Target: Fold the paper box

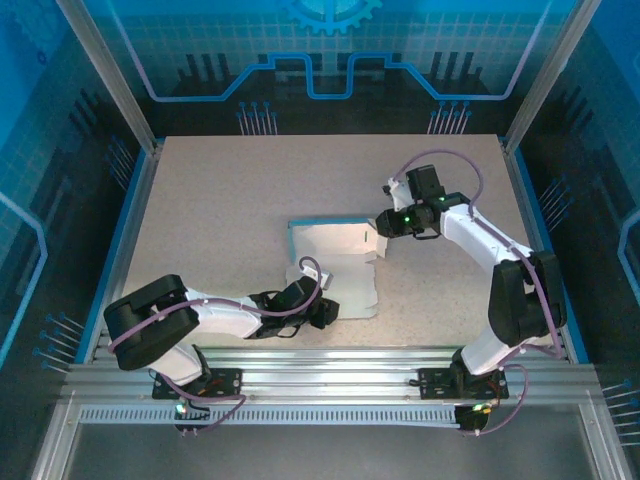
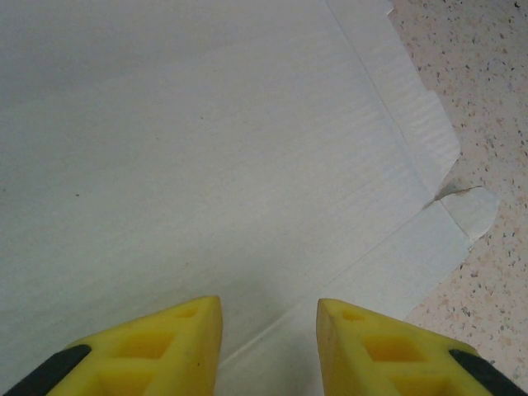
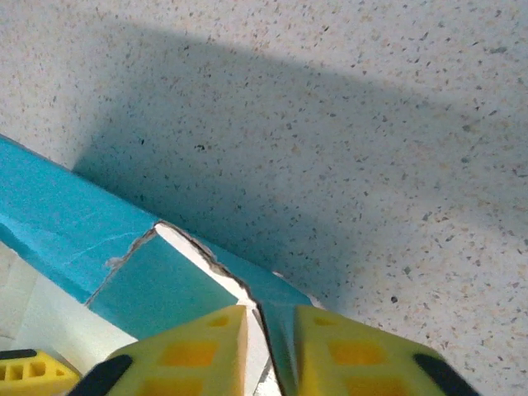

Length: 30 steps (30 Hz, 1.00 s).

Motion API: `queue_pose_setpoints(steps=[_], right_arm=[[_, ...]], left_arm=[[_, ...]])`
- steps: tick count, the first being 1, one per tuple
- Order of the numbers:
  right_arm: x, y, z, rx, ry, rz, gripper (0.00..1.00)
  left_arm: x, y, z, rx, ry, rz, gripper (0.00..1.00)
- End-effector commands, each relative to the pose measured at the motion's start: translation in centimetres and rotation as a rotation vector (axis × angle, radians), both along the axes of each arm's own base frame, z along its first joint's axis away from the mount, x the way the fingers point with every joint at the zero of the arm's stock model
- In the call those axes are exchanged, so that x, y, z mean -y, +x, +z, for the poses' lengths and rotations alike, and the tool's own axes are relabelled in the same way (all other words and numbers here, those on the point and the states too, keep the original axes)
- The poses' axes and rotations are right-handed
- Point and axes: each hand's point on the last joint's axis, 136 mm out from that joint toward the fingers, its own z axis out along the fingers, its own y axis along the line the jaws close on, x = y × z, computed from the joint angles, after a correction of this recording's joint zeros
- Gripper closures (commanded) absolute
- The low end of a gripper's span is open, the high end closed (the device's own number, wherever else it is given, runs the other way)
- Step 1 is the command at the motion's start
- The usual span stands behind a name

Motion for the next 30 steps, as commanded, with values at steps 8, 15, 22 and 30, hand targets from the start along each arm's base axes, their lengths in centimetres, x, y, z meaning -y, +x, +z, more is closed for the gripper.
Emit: queue_pose_setpoints(steps=[8, 15, 22, 30], right_arm=[[-1.2, -2.1, 0.7, 0.023, -0.062, 0.048, 0.93], [-2.3, -2.9, 1.5, 0.021, -0.061, 0.070, 0.93], [-3.1, -3.4, 1.3, 0.013, -0.093, 0.032, 0.93], [-2.9, -3.5, -0.6, 0.036, -0.081, -0.101, 0.93]], left_arm=[[-0.1, -0.2, -0.9, -0.016, 0.052, -0.007, 0.64], [0.2, 0.0, -1.1, -0.025, 0.053, -0.005, 0.64], [0.4, 0.1, -1.1, -0.033, 0.044, 0.009, 0.64], [0.5, 0.2, -0.1, -0.026, 0.011, 0.037, 0.65]])
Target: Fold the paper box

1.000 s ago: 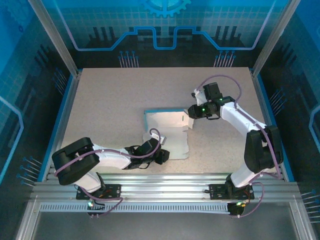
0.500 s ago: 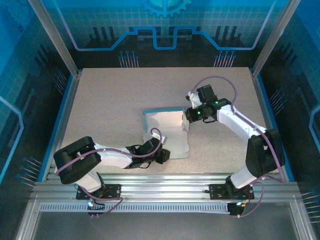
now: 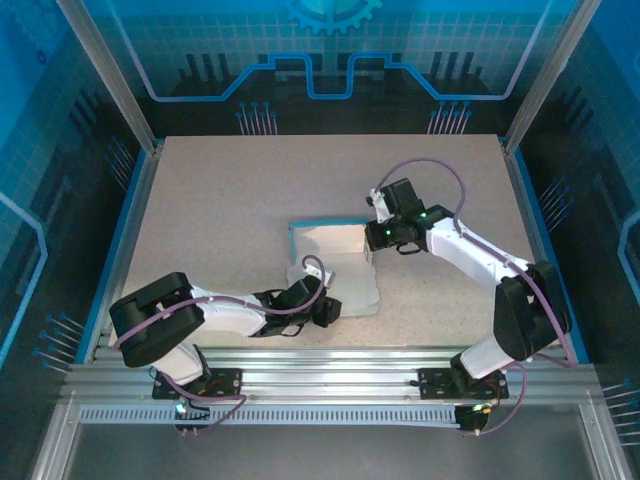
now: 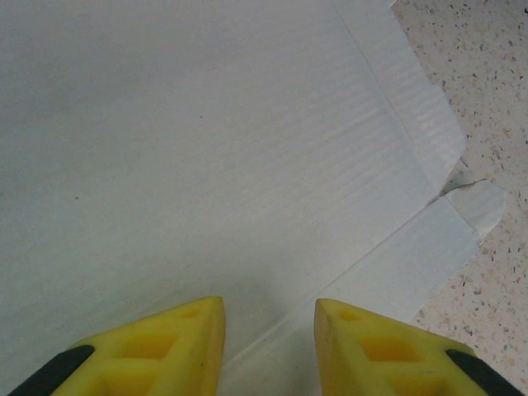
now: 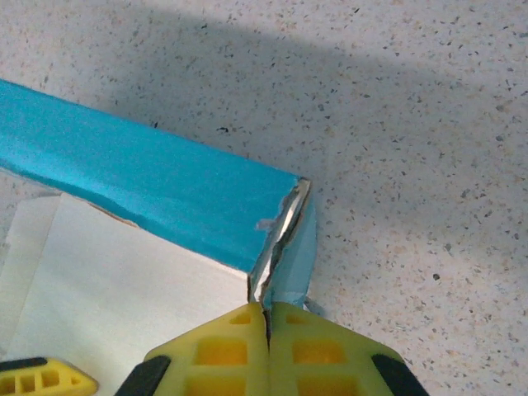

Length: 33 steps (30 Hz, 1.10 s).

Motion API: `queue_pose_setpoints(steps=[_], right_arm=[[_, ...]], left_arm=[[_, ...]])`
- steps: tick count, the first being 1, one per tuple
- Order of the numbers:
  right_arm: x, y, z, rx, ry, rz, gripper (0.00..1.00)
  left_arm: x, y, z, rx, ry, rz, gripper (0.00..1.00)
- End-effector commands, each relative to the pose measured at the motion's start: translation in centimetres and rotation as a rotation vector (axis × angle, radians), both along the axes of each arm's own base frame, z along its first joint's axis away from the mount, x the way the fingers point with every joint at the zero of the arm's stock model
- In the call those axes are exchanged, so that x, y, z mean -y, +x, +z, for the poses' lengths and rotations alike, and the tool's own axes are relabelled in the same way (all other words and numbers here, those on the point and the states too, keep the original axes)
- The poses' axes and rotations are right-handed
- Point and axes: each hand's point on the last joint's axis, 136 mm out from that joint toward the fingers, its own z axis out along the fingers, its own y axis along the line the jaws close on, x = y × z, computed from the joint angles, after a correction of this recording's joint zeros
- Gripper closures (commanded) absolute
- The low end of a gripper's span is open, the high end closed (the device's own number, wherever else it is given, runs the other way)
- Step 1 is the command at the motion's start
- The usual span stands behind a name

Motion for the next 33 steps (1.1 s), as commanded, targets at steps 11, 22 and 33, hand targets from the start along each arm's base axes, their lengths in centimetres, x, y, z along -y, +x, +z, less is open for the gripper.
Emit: queue_pose_setpoints(steps=[11, 22, 33], right_arm=[[-1.0, -1.6, -0.8, 0.127, 0.017, 0.003, 0.94], [-6.2, -1.2, -1.0, 0.222, 0.109, 0.259, 0.95], [-11.2, -0.4, 0.3, 0.242, 0.171, 0.440, 0.95]], left_arm=[[0.7, 0.3, 7.7, 0.066, -0.074, -0.012, 0.66], [-3.1, 2.3, 20.2, 0.161, -0.098, -0.053, 0.63], [-4.6, 9.3, 18.8, 0.102, -0.169, -0.048, 0.50]])
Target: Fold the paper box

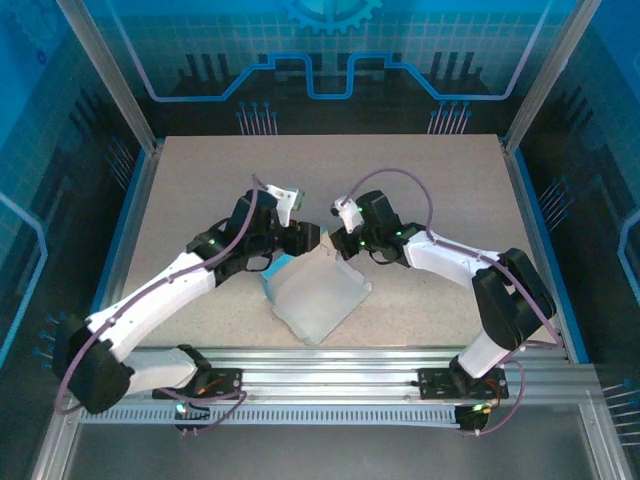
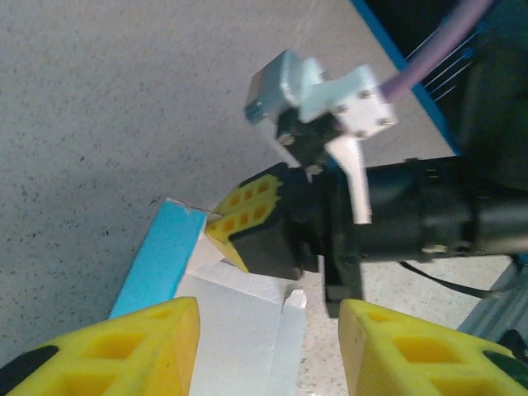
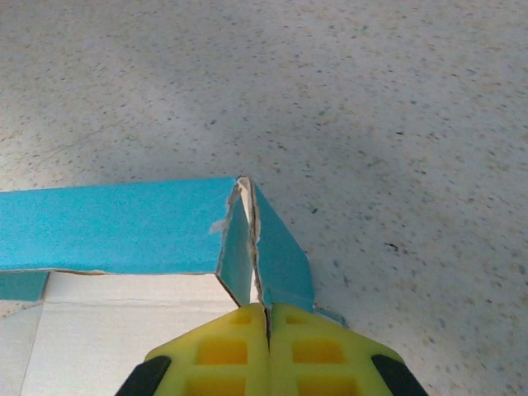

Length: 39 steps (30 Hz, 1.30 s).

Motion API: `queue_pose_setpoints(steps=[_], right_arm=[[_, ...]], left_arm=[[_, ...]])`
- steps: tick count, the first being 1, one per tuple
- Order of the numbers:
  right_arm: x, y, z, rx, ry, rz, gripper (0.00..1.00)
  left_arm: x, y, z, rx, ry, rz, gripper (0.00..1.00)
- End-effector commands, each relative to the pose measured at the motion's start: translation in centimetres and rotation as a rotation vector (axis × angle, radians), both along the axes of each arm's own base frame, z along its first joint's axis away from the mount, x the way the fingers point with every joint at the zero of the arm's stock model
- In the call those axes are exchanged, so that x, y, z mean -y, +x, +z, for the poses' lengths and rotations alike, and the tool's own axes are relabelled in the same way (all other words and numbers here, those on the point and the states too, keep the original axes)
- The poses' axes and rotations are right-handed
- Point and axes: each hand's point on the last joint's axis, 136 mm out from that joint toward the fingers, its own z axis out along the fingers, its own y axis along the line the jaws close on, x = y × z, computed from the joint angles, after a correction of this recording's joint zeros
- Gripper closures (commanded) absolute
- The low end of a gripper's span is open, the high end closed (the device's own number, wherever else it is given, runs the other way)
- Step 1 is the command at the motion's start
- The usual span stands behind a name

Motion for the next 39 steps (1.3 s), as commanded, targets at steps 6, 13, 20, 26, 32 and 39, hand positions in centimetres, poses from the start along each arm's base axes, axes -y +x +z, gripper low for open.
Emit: queue_pose_setpoints(steps=[6, 13, 20, 26, 32, 39], right_arm=[[-1.9, -0.9, 0.3, 0.003, 0.012, 0.102, 0.95], [-1.7, -1.1, -0.1, -0.003, 0.000, 0.099, 0.95], [-1.8, -1.0, -0.3, -0.010, -0.001, 0.094, 0.94], [-2.0, -1.2, -0.6, -0.019, -0.007, 0.093, 0.94], [-2.1, -1.2, -0.7, -0.019, -0.012, 0.088, 0.92], [-2.3, -1.5, 0.2, -0.013, 0.002, 0.082, 0.89]], left_arm=[[0.9, 4.0, -3.9, -0.078, -0.070, -0.057, 0.45], [0.5, 6.3, -5.9, -0.107, -0.106, -0.025, 0.44], [0.0, 7.4, -8.1, -0.133, -0.124, 0.004, 0.43], [0.0, 7.7, -9.8, -0.160, -0.131, -0.002, 0.43], [0.0, 7.9, -11.0, -0.177, -0.121, -0.001, 0.43], [-0.2, 8.0, -11.7, -0.185, -0.109, 0.005, 0.43]])
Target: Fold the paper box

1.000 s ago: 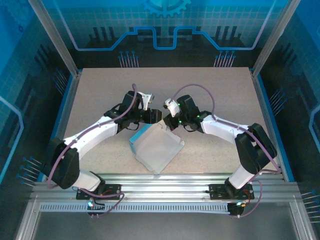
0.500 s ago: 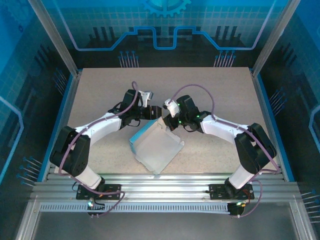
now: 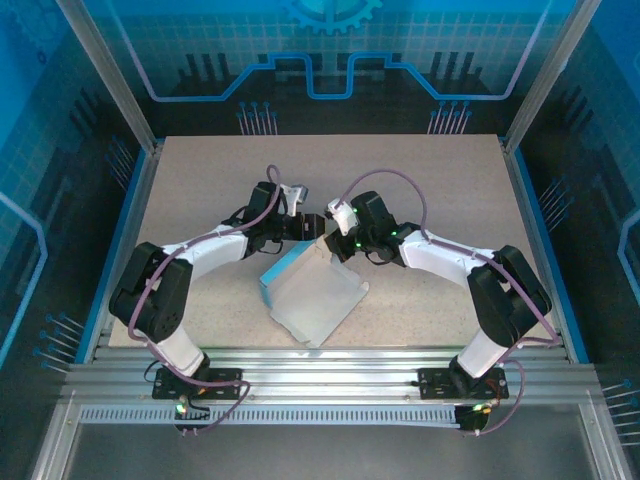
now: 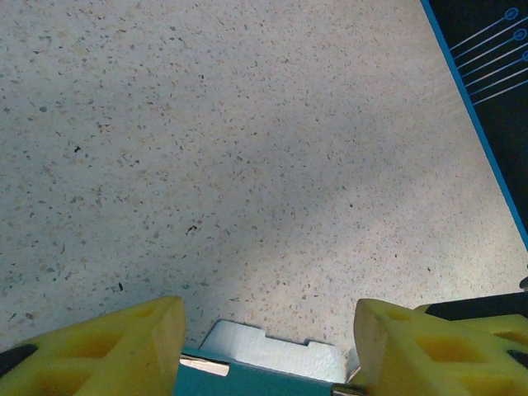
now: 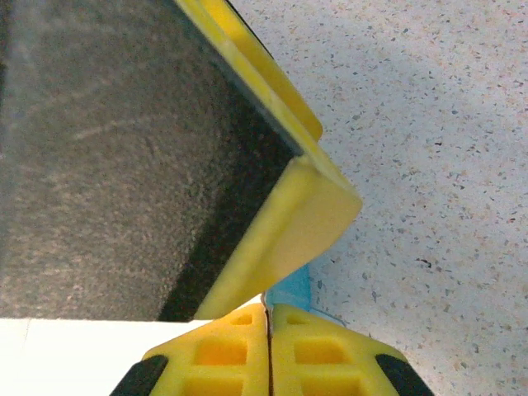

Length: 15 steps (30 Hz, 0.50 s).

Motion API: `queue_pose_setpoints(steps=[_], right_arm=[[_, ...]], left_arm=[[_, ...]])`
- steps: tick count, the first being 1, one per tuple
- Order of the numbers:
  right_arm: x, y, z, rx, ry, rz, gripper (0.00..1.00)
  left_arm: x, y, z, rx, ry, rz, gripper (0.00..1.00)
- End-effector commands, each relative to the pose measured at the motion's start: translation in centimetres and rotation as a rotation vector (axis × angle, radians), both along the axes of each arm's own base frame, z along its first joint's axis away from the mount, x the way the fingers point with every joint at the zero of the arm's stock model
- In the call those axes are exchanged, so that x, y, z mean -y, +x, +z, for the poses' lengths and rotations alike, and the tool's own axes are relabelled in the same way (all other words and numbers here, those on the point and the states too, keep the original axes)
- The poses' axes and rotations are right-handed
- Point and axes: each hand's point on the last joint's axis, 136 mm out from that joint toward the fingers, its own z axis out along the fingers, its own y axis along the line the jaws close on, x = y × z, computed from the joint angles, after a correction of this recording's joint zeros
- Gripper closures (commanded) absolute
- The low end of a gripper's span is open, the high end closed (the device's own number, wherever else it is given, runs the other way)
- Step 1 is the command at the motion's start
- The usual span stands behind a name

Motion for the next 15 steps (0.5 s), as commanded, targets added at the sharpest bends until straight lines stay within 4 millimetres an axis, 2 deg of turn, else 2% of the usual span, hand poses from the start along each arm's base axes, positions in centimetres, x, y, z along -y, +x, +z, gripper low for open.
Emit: queue_pose_setpoints(steps=[1, 8, 11, 15], right_arm=[[-1.2, -1.0, 0.7, -0.016, 0.011, 0.026, 0.88], [-1.0, -2.0, 3.8, -0.008, 0.102, 0.030, 0.79], [-0.6, -2.6, 5.2, -0.017, 0.156, 0.038, 0.77], [0.8, -2.7, 7.0, -0.027, 0.240, 0.006, 0.67]], left_arm=[[-0.5, -0.2, -1.4, -0.041, 0.008, 0.005, 0.43], [-0.7, -0.3, -1.4, -0.038, 0.006, -0.007, 0.43], [-0.7, -0.4, -1.3, -0.034, 0.004, -0.017, 0.43], [-0.7, -0.5, -1.3, -0.034, 0.003, -0.026, 0.44]])
